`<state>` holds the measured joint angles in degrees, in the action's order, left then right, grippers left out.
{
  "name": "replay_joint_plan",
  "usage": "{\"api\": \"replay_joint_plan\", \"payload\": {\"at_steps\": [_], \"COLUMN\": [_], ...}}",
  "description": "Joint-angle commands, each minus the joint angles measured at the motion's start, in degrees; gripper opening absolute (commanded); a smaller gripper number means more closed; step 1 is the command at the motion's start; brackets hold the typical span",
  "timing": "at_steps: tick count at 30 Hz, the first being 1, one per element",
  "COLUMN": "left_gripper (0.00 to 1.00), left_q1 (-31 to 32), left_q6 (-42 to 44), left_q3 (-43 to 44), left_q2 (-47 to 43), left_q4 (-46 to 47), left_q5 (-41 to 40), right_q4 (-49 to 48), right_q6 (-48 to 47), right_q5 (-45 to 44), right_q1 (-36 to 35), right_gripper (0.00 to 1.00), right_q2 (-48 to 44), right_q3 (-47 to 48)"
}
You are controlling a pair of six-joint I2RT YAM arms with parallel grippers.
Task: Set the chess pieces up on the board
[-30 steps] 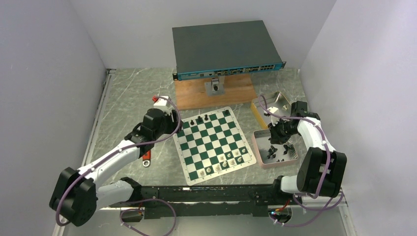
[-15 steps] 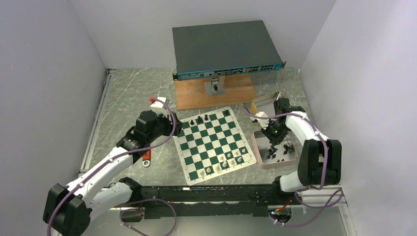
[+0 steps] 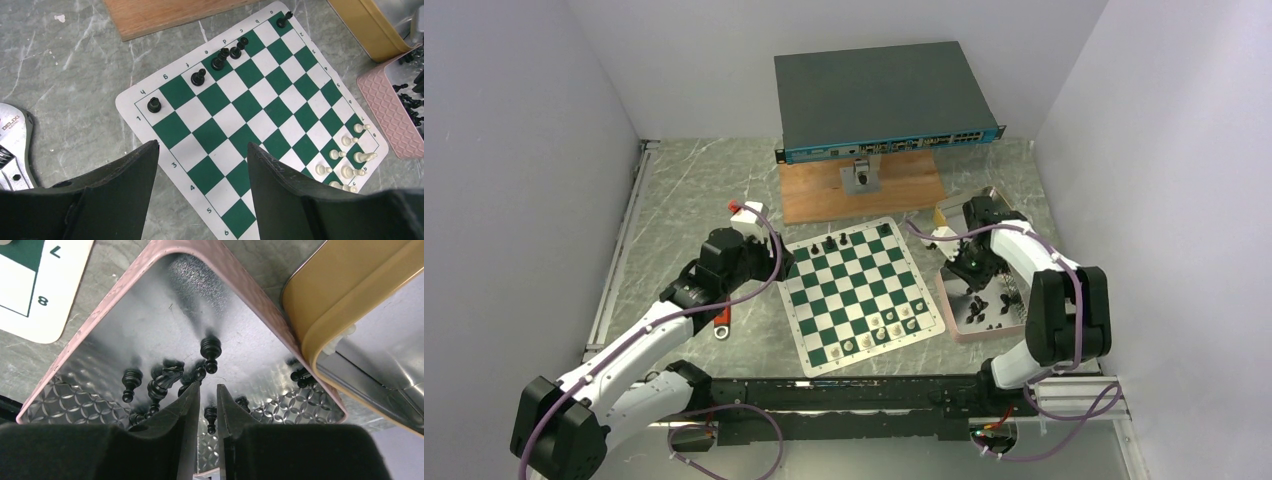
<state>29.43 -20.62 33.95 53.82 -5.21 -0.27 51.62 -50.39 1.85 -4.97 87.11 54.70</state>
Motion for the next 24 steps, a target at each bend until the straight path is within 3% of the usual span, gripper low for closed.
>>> {"api": "replay_joint_plan", "payload": {"at_steps": [1, 7, 14, 24], "left_gripper": [0.7, 0.7, 0.75, 1.0], "left_q1": [-0.3, -0.3, -0.3, -0.3], "left_q6": [1.0, 1.1, 1.1, -1.0], "left_q3": [-0.1, -0.2, -0.7, -1.1], "left_q2": [-0.8, -1.6, -3.6, -7.9], "left_q4": [0.7, 0.3, 0.4, 0.5], "left_q5": [0.4, 0.4, 0.4, 1.0], "right_q4": [-1.8, -1.1, 0.6, -8.7], "right_q6": [1.7, 3.0, 6.8, 15.2], "right_q5": [-1.7, -0.1, 9.8, 22.3], "right_q1": [-0.7, -0.8, 2.7, 12.6], "right_gripper": [0.23, 0.27, 0.4, 0.43], "right_q2": [0.9, -0.2, -4.8, -9.9], "right_q3": [2.4, 4.2, 5.4, -3.0]}}
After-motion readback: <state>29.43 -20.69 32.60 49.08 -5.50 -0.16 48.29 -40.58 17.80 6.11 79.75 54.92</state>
